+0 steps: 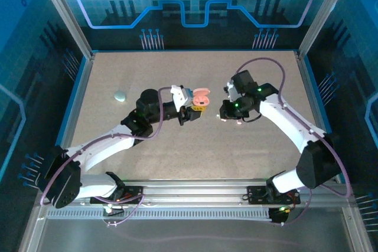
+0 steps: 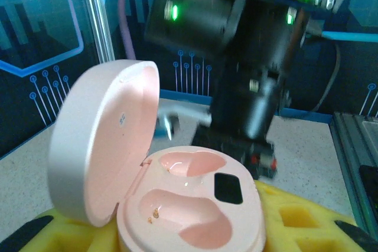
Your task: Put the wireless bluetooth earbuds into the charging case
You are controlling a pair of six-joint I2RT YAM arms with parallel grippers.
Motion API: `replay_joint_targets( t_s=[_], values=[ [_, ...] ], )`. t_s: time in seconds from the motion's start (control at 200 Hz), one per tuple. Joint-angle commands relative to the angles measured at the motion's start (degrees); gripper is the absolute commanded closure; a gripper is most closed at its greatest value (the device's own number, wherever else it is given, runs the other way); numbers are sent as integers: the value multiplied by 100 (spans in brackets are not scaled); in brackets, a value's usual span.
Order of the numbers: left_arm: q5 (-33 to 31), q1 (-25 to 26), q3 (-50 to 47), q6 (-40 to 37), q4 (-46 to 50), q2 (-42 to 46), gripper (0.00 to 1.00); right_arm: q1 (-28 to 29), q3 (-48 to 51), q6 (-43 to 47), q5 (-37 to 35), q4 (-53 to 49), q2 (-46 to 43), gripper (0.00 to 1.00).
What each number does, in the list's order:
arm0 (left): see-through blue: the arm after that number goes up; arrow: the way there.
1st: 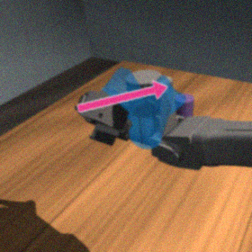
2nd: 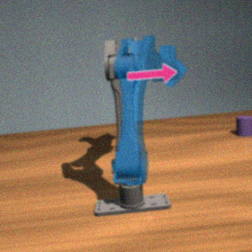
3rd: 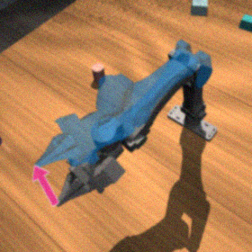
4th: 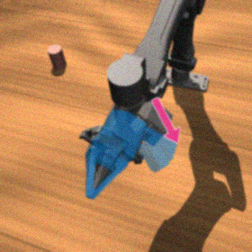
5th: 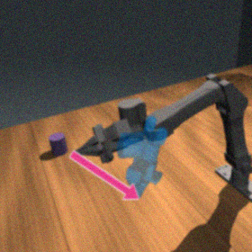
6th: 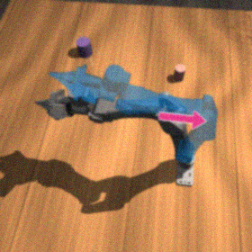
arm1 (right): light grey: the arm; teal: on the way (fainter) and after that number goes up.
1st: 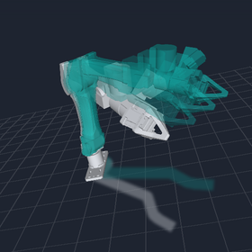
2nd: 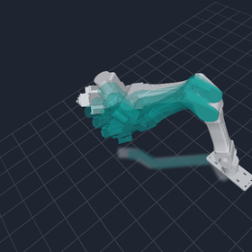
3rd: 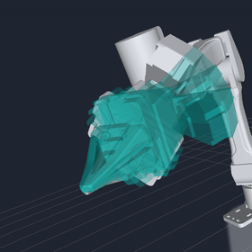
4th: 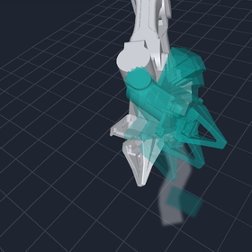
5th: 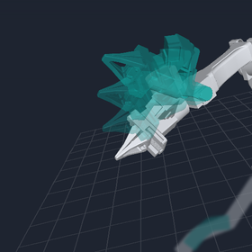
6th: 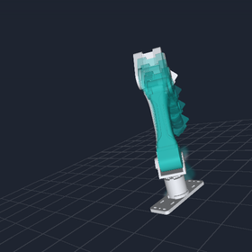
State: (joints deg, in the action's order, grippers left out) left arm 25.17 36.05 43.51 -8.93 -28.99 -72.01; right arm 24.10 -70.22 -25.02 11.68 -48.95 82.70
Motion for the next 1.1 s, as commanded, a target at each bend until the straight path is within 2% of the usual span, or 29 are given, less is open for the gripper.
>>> replay_joint_targets(
  t_s=[0.0, 0.31, 0.545, 0.906, 1.096],
  values=[
    [-178, -29, -270, 112, -185, 425, 68, -160, -333, 54, 242, -288, -272, 85],
    [-159, -26, -585, 194, -62, 775, 68, -274, -926, 56, 449, -597, -367, 85],
    [-214, -28, -615, 122, 61, 863, 68, -315, -1162, 59, 307, -710, -482, 85],
    [-207, -25, -426, -49, -16, 507, 68, -475, -1320, 49, 176, -765, -826, 85],
    [-85, -24, -281, -93, -81, 249, 68, -683, -1451, 24, 437, -728, -1073, 85]
  ],
)
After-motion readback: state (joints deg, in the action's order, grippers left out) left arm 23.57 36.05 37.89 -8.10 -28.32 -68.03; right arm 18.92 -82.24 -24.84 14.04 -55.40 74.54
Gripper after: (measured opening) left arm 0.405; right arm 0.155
